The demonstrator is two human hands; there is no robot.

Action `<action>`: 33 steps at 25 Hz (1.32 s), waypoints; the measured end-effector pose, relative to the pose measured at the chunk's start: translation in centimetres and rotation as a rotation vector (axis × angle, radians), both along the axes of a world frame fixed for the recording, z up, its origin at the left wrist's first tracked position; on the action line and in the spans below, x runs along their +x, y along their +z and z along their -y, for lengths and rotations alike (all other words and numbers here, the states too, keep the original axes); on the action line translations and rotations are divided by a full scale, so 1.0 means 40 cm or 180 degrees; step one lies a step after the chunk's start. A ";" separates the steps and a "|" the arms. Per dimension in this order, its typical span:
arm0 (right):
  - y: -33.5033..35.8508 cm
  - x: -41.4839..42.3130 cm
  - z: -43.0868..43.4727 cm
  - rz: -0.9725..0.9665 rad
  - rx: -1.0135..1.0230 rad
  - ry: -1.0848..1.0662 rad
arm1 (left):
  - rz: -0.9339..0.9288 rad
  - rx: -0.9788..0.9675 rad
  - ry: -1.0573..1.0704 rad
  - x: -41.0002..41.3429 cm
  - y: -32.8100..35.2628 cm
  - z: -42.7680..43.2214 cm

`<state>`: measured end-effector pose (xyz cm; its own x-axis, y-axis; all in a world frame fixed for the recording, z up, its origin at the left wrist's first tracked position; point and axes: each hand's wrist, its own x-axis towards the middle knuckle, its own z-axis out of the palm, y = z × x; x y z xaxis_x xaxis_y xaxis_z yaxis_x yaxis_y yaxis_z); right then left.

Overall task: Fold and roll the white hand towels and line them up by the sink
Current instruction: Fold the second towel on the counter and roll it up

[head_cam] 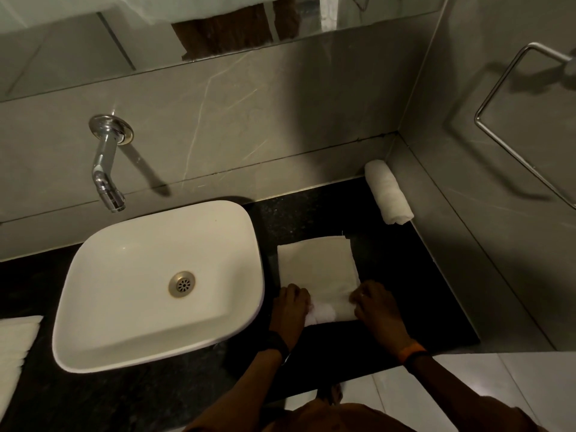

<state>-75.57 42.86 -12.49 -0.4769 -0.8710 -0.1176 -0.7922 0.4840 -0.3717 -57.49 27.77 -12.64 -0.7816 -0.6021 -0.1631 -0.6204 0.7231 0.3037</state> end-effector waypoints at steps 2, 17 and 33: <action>0.006 0.035 -0.003 -0.0286 -0.0203 0.0293 | 0.0047 -0.0344 -0.0053 0.002 -0.010 -0.010; 0.071 0.002 0.050 0.0111 0.0313 0.0754 | -0.0876 0.0765 -0.0246 0.052 0.017 -0.032; 0.015 0.035 0.011 -0.0619 0.0911 0.0807 | -0.0174 -0.0690 -0.0745 0.055 -0.025 -0.033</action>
